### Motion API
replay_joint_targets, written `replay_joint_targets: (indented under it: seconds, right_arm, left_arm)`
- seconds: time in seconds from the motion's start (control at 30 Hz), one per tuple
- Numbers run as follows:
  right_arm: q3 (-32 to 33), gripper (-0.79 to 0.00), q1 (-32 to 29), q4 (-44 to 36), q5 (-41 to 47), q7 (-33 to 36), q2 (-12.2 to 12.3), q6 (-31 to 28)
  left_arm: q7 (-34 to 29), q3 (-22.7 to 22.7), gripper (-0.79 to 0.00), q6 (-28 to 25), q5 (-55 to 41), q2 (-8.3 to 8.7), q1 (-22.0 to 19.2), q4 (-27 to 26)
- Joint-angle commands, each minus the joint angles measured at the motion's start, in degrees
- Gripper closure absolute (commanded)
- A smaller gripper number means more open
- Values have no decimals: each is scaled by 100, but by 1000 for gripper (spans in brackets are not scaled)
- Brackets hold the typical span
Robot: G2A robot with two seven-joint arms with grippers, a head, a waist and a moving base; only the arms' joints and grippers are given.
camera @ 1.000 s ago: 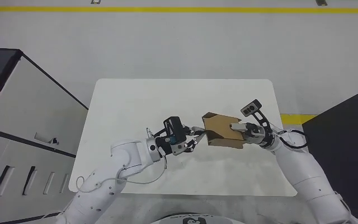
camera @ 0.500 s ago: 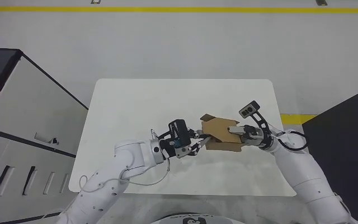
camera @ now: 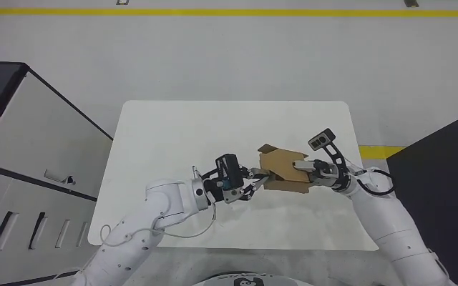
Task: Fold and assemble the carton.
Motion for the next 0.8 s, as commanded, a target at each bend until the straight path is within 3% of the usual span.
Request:
replay_joint_targets:
  seconds: [0.0,0.53,0.77]
  right_arm:
    - [10,0,-10,-13,3,-1,-5,5]
    - [98,0,-157,-143,-179,-19,-25,74]
    - [221,0,-249,-104,-197,14,-20,44]
  left_arm:
    - [0,0,0,-10,7,2,-3,-8]
    - [-77,223,0,-54,78,-20,-125,9]
    - [-76,56,0,12,63,6,-103,-41]
